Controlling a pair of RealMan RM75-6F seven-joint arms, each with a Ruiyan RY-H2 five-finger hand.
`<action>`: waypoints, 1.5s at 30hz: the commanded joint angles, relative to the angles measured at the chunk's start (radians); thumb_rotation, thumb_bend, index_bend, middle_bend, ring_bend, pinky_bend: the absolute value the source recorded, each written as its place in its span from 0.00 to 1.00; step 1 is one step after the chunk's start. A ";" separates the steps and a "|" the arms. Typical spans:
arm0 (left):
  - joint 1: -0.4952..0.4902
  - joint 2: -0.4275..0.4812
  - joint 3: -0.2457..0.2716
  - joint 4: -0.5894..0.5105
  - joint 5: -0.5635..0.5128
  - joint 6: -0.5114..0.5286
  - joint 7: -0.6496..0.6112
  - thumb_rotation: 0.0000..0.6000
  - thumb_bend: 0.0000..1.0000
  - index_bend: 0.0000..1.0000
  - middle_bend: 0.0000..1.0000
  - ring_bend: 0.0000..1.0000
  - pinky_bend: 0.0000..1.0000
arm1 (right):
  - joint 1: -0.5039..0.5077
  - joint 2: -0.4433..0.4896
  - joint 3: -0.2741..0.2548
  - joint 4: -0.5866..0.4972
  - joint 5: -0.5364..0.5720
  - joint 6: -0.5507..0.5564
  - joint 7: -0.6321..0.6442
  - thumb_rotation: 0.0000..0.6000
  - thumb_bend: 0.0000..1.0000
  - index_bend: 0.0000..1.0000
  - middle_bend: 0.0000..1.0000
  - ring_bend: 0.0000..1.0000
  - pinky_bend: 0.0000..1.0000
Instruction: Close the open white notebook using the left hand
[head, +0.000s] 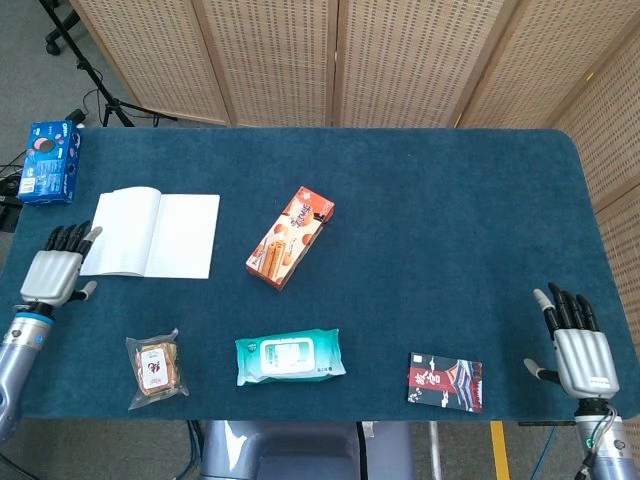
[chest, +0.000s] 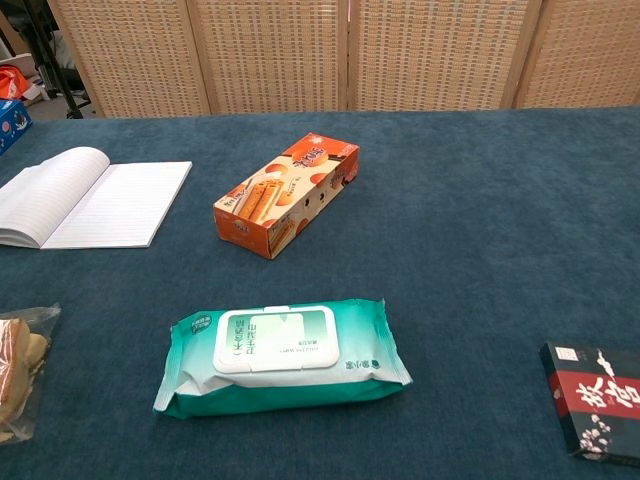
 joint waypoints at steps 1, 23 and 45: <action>-0.008 -0.010 0.003 0.013 -0.002 -0.010 0.013 1.00 0.27 0.00 0.00 0.00 0.00 | -0.001 0.001 0.000 0.000 -0.003 0.003 0.004 1.00 0.05 0.00 0.00 0.00 0.00; -0.070 -0.100 0.024 0.146 0.017 -0.054 0.001 1.00 0.27 0.00 0.00 0.00 0.00 | 0.001 -0.001 0.001 0.003 0.001 0.001 0.005 1.00 0.05 0.00 0.00 0.00 0.00; -0.091 -0.117 0.044 0.187 0.032 -0.057 0.029 1.00 0.20 0.00 0.00 0.00 0.00 | -0.002 -0.011 0.004 0.014 -0.011 0.019 0.017 1.00 0.05 0.00 0.00 0.00 0.00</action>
